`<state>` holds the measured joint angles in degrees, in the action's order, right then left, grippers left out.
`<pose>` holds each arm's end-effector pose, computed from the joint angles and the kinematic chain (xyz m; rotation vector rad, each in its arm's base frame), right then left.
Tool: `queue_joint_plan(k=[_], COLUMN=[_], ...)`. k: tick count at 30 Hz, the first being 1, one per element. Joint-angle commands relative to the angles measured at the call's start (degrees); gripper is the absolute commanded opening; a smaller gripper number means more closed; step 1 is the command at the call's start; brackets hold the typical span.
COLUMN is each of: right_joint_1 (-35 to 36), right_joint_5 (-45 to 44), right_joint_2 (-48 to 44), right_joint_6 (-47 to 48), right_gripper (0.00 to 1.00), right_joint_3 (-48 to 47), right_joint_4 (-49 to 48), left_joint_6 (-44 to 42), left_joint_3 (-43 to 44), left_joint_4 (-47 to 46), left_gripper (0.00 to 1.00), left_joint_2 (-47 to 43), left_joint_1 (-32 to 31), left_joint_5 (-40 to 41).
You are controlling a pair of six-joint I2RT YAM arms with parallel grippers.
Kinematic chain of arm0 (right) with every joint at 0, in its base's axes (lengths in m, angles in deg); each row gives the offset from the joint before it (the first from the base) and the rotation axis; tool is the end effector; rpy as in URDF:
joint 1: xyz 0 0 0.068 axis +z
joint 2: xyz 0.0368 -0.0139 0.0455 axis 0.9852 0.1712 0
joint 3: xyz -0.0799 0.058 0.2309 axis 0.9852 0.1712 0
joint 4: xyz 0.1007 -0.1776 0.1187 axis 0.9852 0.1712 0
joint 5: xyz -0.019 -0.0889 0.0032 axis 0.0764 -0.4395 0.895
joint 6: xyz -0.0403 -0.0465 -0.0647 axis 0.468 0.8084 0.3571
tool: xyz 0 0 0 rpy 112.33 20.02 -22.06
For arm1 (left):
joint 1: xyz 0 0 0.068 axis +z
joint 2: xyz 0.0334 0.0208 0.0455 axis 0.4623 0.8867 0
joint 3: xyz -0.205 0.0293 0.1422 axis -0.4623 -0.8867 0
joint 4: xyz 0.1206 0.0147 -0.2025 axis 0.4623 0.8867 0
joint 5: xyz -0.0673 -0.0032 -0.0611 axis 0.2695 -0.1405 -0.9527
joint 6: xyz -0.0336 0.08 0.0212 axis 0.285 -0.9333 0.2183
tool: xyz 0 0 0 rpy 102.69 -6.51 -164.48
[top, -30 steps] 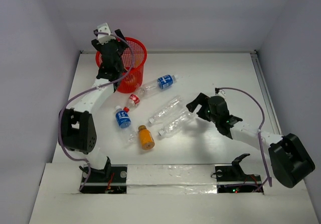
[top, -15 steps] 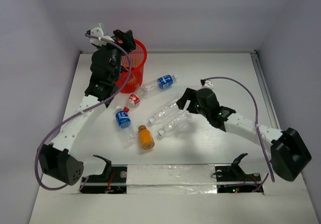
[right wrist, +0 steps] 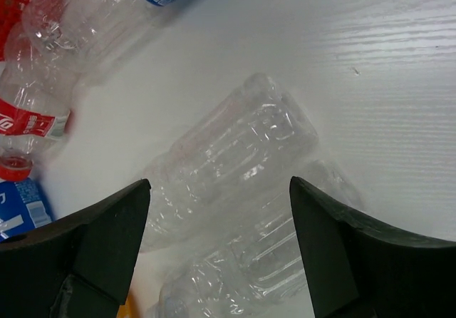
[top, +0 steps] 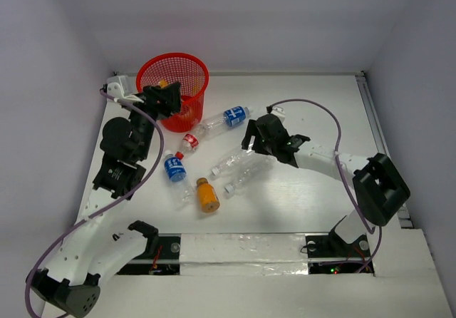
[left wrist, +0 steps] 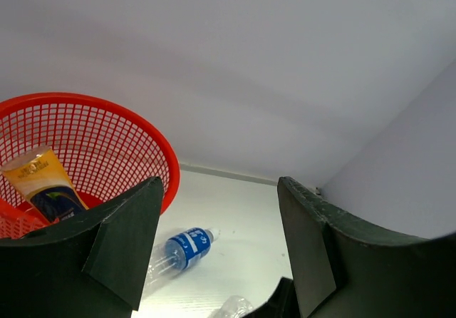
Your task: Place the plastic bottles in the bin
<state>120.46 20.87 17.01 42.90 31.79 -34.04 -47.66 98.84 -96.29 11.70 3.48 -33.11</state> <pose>0.2802 0.2090 0.1893 0.1839 2.2893 0.4436 0.1950 -0.0705 0.4371 -0.1614 1.2205 -0.6045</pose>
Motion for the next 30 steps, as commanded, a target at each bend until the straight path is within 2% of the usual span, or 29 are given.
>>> queue_joint_plan(k=[1,9,16,25,30], right_joint_1=[0.2,0.2,0.2,0.2,0.2], right_joint_5=[-2.8,-3.4,-2.4,-0.8,0.0], right_joint_2=[3.9,10.7,16.3,20.1,18.8], right_joint_6=[-0.8,-2.3,-3.5,-6.0,-7.7], right_gripper=[0.84,0.93,0.93,0.89,0.75], right_joint_3=[-4.5,-11.9,-17.3,-19.5,-17.5], right_joint_4=[3.9,8.8,10.2,8.4,4.6], left_joint_6=[-0.3,-1.6,-1.5,-1.1,-1.2], left_joint_3=[-1.9,-4.4,-4.6,-4.7,-4.7], left_joint_4=[-0.9,-1.3,-1.5,-1.6,-1.5], left_gripper=[0.62,0.62,0.62,0.61,0.61], left_joint_2=[-1.8,-3.5,-3.9,-4.2,-4.0], left_joint_1=[-0.4,-0.4,-0.4,-0.4,-0.4], left_joint_5=[-1.0,1.1,0.0,-0.1,-0.3])
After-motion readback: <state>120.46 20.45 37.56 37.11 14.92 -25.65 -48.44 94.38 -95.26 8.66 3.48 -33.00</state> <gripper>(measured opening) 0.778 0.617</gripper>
